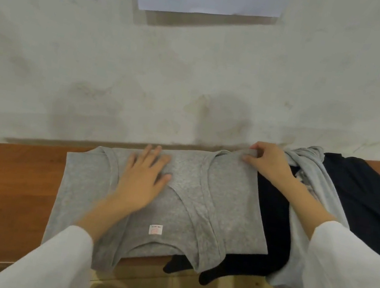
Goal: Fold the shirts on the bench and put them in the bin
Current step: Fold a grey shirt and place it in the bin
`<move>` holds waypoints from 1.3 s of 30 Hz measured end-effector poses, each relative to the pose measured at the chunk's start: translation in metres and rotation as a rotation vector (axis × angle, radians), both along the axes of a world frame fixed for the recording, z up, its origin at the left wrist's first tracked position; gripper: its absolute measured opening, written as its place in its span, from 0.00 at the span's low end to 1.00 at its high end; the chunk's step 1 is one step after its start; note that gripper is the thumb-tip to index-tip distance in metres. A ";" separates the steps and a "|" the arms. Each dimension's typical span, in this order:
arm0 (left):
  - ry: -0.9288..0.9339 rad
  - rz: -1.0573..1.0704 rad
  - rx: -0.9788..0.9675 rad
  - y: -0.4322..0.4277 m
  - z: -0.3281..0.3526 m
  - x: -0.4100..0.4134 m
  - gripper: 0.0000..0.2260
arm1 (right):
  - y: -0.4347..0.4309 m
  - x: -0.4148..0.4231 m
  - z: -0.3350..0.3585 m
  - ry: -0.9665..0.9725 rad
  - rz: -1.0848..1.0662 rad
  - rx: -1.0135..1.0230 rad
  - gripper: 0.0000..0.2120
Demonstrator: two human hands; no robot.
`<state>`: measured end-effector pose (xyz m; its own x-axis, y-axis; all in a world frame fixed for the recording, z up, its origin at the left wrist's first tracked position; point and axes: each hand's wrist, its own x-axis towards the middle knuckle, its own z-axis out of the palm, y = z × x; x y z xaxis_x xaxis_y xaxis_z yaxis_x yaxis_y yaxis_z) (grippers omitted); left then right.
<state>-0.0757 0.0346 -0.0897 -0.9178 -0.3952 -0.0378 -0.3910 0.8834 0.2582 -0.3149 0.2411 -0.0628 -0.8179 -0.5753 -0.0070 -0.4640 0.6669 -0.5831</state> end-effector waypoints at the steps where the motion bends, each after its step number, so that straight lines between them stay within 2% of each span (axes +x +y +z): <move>1: -0.039 -0.004 0.013 0.002 -0.004 -0.010 0.28 | -0.002 0.002 -0.002 0.040 -0.043 -0.051 0.07; 4: -0.040 0.038 0.031 0.000 -0.014 -0.024 0.24 | -0.006 0.008 -0.015 0.051 -0.089 -0.042 0.10; 6: 0.144 0.098 0.091 -0.012 -0.008 -0.015 0.21 | -0.006 0.010 -0.019 0.011 -0.098 -0.029 0.14; 8: 0.280 0.295 0.039 -0.038 0.001 0.012 0.16 | -0.006 0.009 -0.017 -0.036 -0.105 -0.040 0.14; 10: 0.262 0.521 -0.069 -0.071 0.003 0.047 0.11 | -0.002 0.009 -0.018 -0.034 -0.106 0.017 0.15; 12: 0.163 0.637 -0.091 -0.091 0.003 0.072 0.09 | 0.001 0.011 -0.021 -0.038 -0.116 0.026 0.18; 16: 0.153 0.551 -0.109 -0.106 -0.007 0.081 0.10 | -0.004 0.028 -0.027 0.028 -0.205 -0.051 0.11; 19: 0.226 0.432 -0.156 -0.113 -0.017 0.079 0.09 | -0.011 0.038 -0.033 0.219 -0.163 0.156 0.13; 21: 0.291 0.426 -0.140 -0.116 -0.018 0.078 0.07 | -0.016 0.039 -0.031 0.277 -0.178 0.268 0.15; 24: 0.277 0.509 -0.090 -0.111 -0.009 0.075 0.06 | -0.017 0.054 -0.025 0.279 -0.202 0.233 0.16; 27: 0.255 0.485 -0.144 -0.078 -0.003 0.076 0.16 | -0.010 0.094 -0.023 0.430 -0.040 0.178 0.25; 30: 0.124 0.248 -0.045 -0.019 -0.006 0.086 0.30 | -0.001 0.143 -0.020 0.190 0.217 0.289 0.40; 33: 0.030 0.192 -0.044 0.010 -0.022 0.096 0.36 | 0.011 0.159 -0.032 0.189 0.232 0.375 0.45; 36: 0.039 0.229 -0.012 0.007 -0.022 0.101 0.36 | 0.010 0.160 -0.031 0.160 0.187 0.394 0.37; 39: 0.219 0.396 0.098 0.005 -0.004 0.110 0.25 | 0.009 0.167 -0.012 0.139 0.042 0.263 0.23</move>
